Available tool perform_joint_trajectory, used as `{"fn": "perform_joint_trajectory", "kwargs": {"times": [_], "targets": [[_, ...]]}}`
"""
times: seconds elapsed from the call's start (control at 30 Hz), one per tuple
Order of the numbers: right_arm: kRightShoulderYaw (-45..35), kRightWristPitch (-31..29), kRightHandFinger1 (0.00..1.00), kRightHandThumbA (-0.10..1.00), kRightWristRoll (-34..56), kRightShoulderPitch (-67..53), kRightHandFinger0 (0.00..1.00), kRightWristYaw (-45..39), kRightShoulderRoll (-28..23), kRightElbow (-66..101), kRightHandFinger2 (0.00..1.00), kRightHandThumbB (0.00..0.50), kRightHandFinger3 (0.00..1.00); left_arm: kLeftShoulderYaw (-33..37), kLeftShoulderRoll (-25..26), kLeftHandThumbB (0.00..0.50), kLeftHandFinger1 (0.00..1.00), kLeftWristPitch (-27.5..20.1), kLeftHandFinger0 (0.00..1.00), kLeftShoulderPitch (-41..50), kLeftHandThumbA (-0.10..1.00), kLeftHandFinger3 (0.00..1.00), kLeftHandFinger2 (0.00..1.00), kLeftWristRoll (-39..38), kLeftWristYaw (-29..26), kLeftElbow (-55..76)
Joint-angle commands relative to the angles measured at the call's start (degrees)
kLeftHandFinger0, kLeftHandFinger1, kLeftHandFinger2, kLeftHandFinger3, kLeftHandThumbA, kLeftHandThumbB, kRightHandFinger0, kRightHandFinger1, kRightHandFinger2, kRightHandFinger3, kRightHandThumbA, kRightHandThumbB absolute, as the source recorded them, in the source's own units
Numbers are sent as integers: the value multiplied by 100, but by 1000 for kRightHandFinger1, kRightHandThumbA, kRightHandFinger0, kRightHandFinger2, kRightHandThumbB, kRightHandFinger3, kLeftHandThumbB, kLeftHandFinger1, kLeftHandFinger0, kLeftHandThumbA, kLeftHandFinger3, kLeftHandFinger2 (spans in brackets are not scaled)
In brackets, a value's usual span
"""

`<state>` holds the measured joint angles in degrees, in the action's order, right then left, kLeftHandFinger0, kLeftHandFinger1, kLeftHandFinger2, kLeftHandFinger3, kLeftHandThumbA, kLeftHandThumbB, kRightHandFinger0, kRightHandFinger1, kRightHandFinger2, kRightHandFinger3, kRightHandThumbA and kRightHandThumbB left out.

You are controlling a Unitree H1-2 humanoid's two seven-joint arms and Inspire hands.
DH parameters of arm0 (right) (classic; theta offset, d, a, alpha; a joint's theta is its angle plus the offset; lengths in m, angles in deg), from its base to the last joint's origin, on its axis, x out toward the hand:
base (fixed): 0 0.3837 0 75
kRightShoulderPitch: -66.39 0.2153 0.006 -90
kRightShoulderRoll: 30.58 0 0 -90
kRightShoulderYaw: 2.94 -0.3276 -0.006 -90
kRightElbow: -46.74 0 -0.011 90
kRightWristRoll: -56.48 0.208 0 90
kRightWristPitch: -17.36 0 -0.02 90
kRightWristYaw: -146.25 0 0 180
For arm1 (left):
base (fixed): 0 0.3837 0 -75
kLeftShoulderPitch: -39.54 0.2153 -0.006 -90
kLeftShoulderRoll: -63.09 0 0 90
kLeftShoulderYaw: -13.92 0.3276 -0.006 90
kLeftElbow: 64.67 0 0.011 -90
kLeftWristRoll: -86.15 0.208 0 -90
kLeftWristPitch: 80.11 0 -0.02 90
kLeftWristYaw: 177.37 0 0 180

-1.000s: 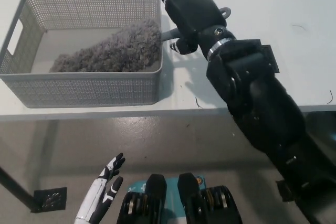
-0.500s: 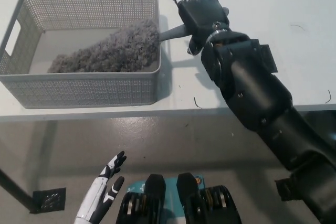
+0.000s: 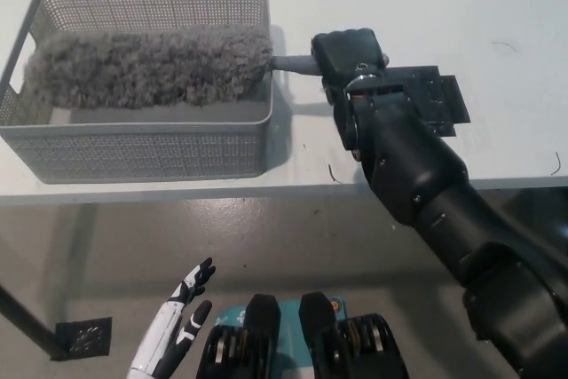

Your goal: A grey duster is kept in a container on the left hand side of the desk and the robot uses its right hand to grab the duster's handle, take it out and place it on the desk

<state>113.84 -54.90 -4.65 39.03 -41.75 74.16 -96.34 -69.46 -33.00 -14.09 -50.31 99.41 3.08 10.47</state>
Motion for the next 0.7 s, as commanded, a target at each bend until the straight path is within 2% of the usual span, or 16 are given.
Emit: {"fn": "perform_joint_trajectory", "kwargs": {"times": [0.0, 0.1, 0.13, 0.17, 0.2, 0.27, 0.37, 0.47, 0.53, 0.67], "targets": [[-701, -1969, 65, -48, 1037, 753, 0, 3909, 515, -1185, 479, 76, 549, 105, 151, 157, 1000, -193, 1000, -177, 1000, 1000, 1000, 100, 147, 276], [-865, -2088, 105, -98, 1229, 600, 0, 4066, 533, -1264, 582, 22, 687, 109, 188, 158, 1000, -235, 1000, -175, 1000, 1000, 1000, 134, 152, 272], [-921, -2159, 104, -100, 1291, 554, 0, 4149, 524, -1279, 578, 24, 676, 111, 200, 156, 1000, -228, 1000, -175, 1000, 1000, 1000, 126, 170, 278], [-994, -2300, 95, -100, 1360, 505, 0, 4323, 505, -1317, 562, 54, 647, 114, 206, 149, 1000, -218, 1000, -175, 1000, 1000, 1000, 118, 186, 290], [-1053, -2381, 91, -100, 1407, 483, 0, 4420, 492, -1335, 557, 56, 654, 115, 204, 149, 1000, -202, 1000, -174, 1000, 1000, 1000, 116, 191, 299], [-1157, -2449, 126, -100, 1493, 419, 0, 4485, 479, -1296, 610, 50, 713, 119, 201, 151, 1000, -200, 1000, -147, 1000, 1000, 1000, 112, 197, 291], [-1626, -2690, 145, -100, 1949, 391, 0, 4519, 515, -1269, 608, 60, 677, 120, 194, 146, 1000, -210, 1000, -136, 1000, 1000, 1000, 131, 182, 280], [-2533, -2974, 147, -100, 2893, 489, 0, 4199, 670, -1257, 558, 77, 546, 118, 179, 145, 1000, -222, 1000, -128, 1000, 1000, 1000, 110, 177, 252], [-3274, -2860, 143, -100, 3653, 598, 0, 3752, 792, -1103, 531, 106, 462, 118, 157, 143, 1000, -223, 1000, -118, 1000, 1000, 1000, 86, 175, 246], [-4192, -2999, 153, -100, 4593, 768, 0, 3235, 858, -781, 556, 114, 504, 117, 136, 146, 1000, -263, 1000, -141, 1000, 1000, 1000, 103, 143, 193]]}}
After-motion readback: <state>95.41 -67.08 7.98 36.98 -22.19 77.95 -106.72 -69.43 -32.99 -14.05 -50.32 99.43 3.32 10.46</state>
